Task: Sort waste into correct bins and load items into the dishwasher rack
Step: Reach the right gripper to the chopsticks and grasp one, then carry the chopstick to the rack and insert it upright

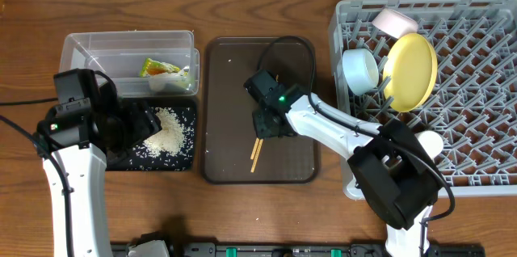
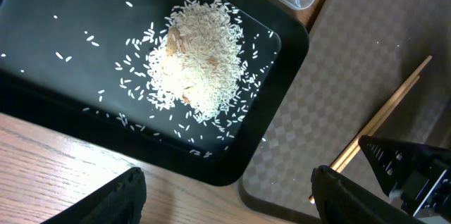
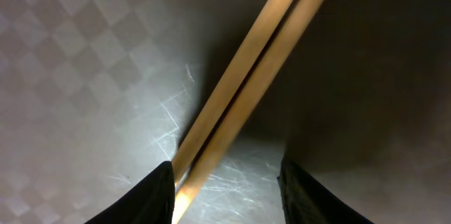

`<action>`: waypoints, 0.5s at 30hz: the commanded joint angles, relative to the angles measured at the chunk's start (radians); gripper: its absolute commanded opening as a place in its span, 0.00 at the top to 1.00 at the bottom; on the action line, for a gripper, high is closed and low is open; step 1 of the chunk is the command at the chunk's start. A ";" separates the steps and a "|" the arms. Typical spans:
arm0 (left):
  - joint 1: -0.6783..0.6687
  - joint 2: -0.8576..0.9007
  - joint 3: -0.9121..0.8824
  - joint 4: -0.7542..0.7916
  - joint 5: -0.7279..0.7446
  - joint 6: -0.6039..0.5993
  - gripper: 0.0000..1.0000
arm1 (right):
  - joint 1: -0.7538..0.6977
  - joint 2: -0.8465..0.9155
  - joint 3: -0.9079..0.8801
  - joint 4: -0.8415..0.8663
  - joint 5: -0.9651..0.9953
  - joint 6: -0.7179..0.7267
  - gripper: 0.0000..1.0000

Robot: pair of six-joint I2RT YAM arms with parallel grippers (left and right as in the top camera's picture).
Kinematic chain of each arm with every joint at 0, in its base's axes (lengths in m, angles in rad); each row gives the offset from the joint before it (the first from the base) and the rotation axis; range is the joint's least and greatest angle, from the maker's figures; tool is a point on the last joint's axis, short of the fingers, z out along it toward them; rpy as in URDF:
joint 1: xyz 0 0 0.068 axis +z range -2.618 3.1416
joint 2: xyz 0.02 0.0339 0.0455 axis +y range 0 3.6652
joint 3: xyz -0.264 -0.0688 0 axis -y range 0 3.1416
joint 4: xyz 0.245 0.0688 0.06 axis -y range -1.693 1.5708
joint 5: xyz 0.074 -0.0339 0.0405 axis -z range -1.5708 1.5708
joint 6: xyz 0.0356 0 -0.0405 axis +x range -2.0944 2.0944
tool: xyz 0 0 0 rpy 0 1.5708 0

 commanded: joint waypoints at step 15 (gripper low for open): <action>0.004 0.002 0.005 -0.003 -0.006 0.005 0.22 | -0.021 0.027 0.001 -0.139 0.080 0.058 0.90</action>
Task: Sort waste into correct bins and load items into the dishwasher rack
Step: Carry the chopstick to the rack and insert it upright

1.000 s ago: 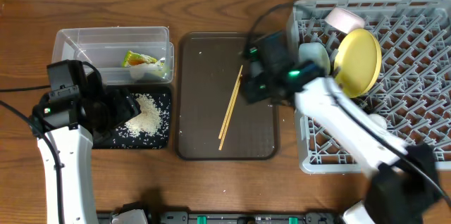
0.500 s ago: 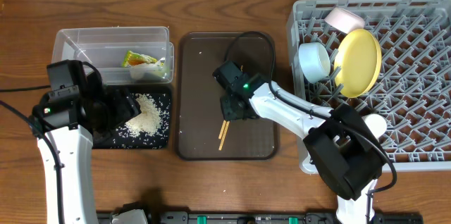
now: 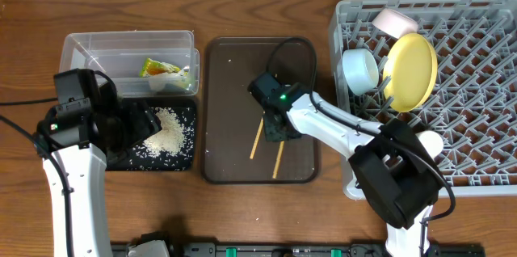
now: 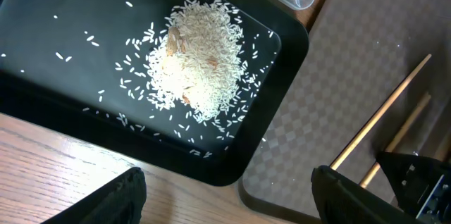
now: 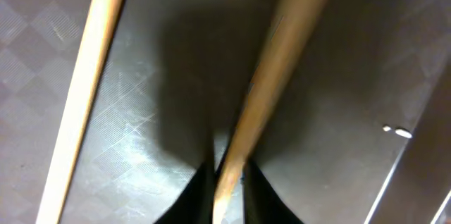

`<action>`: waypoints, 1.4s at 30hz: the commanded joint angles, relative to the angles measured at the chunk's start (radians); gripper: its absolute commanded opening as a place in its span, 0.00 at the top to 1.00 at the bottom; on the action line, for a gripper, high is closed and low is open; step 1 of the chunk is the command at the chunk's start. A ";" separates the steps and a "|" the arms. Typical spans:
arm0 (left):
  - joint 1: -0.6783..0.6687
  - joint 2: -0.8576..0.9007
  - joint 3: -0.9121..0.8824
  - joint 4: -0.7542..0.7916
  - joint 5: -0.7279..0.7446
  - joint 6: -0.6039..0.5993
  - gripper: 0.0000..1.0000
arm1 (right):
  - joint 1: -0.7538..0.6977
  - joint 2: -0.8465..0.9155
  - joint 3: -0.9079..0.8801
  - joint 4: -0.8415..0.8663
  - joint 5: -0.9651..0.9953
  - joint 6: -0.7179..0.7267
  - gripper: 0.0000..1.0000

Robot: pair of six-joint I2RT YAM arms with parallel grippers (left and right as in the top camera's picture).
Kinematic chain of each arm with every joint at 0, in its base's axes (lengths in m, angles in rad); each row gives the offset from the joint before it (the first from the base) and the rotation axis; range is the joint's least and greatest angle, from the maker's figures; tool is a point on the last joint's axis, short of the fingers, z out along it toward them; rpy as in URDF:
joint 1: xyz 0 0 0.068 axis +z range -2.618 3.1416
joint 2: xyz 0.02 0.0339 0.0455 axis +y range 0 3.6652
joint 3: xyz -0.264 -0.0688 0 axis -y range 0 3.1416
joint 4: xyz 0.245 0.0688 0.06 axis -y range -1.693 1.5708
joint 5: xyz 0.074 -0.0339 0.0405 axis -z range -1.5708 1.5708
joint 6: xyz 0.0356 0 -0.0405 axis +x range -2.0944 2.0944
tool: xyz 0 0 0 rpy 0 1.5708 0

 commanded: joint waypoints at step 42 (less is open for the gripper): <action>0.004 0.002 0.005 -0.002 -0.006 0.005 0.22 | -0.598 -0.490 -0.026 -0.471 0.034 -0.441 0.99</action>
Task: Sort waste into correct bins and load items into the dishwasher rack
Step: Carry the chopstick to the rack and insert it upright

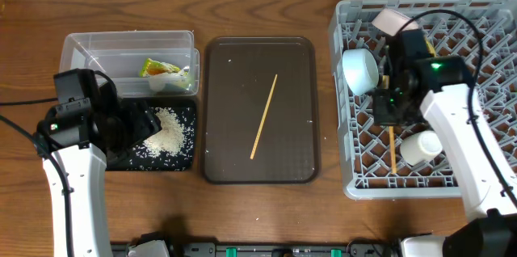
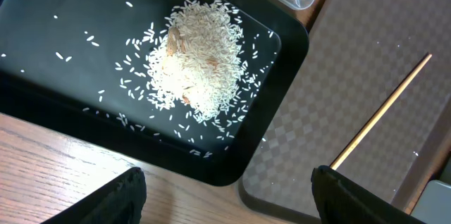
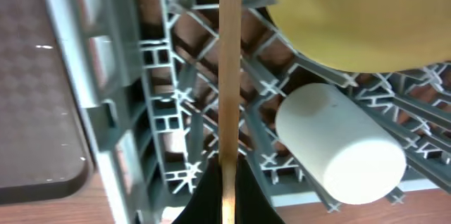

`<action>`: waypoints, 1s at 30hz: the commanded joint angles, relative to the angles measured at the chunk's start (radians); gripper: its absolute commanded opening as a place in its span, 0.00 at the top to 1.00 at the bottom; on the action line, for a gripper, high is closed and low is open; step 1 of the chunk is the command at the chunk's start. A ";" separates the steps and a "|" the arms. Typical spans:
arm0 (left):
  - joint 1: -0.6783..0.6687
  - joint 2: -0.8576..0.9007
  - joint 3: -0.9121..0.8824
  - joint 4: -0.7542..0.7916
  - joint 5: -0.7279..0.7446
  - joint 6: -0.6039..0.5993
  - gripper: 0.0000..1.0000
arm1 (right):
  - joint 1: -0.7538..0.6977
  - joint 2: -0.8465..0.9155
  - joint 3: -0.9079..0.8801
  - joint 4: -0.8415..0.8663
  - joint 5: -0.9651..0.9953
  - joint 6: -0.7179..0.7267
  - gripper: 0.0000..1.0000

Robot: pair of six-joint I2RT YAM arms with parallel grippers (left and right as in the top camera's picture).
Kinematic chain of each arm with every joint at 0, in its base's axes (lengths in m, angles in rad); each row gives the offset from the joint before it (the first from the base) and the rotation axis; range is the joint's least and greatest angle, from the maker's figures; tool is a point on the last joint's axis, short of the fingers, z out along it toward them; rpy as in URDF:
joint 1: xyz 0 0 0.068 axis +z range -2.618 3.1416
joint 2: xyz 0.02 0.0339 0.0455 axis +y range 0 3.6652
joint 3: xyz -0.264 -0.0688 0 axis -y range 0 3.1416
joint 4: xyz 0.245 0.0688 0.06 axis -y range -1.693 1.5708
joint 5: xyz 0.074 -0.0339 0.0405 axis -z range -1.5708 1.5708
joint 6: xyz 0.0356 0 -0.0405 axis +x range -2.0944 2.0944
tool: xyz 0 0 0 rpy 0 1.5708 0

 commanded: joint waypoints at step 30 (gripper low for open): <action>0.004 0.002 0.005 -0.003 -0.006 0.005 0.22 | -0.020 -0.011 -0.164 0.219 -0.011 -0.126 0.67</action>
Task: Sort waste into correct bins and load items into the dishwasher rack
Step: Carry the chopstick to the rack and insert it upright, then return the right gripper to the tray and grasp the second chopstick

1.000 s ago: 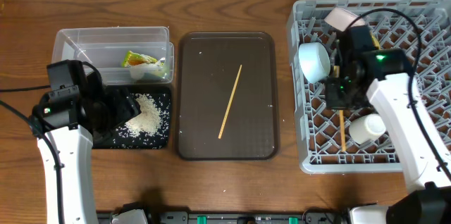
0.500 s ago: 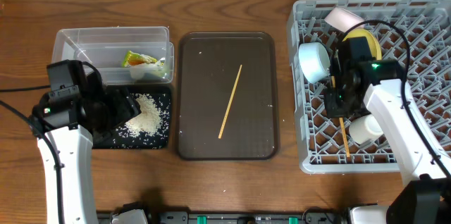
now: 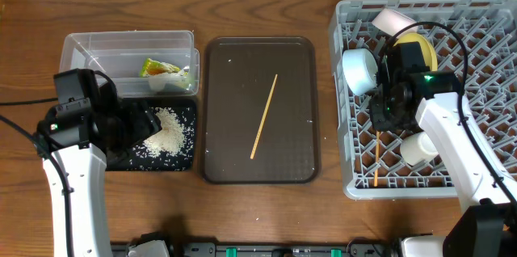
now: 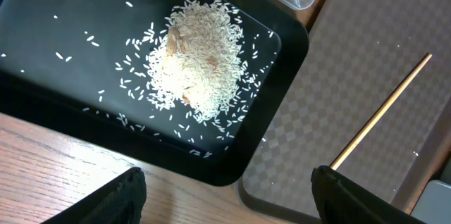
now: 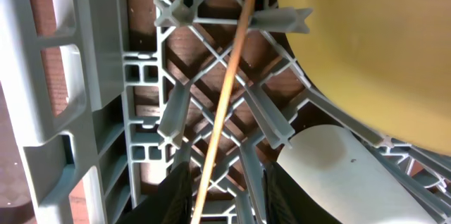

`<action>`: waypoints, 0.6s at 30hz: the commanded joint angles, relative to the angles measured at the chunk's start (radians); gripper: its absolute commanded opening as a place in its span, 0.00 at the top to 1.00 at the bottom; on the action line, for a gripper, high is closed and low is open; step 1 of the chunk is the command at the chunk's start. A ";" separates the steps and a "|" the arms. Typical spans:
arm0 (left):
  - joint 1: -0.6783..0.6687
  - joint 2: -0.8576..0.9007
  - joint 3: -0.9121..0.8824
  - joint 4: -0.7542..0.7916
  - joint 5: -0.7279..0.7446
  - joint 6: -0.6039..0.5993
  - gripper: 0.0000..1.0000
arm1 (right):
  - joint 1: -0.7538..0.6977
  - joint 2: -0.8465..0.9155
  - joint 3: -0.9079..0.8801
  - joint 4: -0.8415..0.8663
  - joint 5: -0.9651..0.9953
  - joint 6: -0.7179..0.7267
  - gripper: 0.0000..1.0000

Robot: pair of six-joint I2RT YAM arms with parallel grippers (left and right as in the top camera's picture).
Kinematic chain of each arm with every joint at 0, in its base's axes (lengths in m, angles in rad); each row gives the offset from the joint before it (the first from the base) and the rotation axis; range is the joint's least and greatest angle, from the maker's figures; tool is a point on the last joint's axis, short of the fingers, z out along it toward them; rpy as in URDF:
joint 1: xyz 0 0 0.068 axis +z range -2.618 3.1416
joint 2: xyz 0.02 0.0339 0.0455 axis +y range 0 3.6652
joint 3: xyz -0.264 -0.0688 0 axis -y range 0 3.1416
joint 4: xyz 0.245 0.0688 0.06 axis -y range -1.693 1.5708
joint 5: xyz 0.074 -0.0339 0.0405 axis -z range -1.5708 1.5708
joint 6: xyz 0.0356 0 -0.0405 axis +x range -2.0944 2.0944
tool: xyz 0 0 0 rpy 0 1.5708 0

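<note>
One wooden chopstick (image 3: 264,117) lies slanted on the brown tray (image 3: 222,160). A second chopstick (image 5: 227,90) rests in the grid of the grey dishwasher rack (image 3: 485,168), near its left front. My right gripper (image 5: 220,192) hovers just above it, open, its fingers either side of the stick without gripping. My left gripper (image 4: 227,185) is open and holds nothing, above the near right corner of the black tray (image 4: 63,118), which carries a pile of rice (image 4: 197,62).
The rack holds a yellow plate (image 3: 416,51), a light blue bowl (image 3: 359,71), a pinkish cup (image 3: 393,19) and a white cup (image 3: 418,148). A clear bin (image 3: 97,47) with a green wrapper (image 3: 160,68) stands behind the black tray.
My right gripper was shut on the chopstick over the rack; now it is open and the chopstick lies in the rack grid. The left arm has not moved.
My right gripper stood open over two chopsticks lying together on the brown tray. It was then shut on one, the sticks apart. Later it held that stick over the rack, one remaining on the tray. Now the stick lies released in the rack.
</note>
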 commanded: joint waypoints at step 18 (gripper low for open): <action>0.004 0.002 0.005 -0.002 -0.006 0.005 0.22 | 0.341 0.040 0.154 0.266 -0.197 0.143 0.59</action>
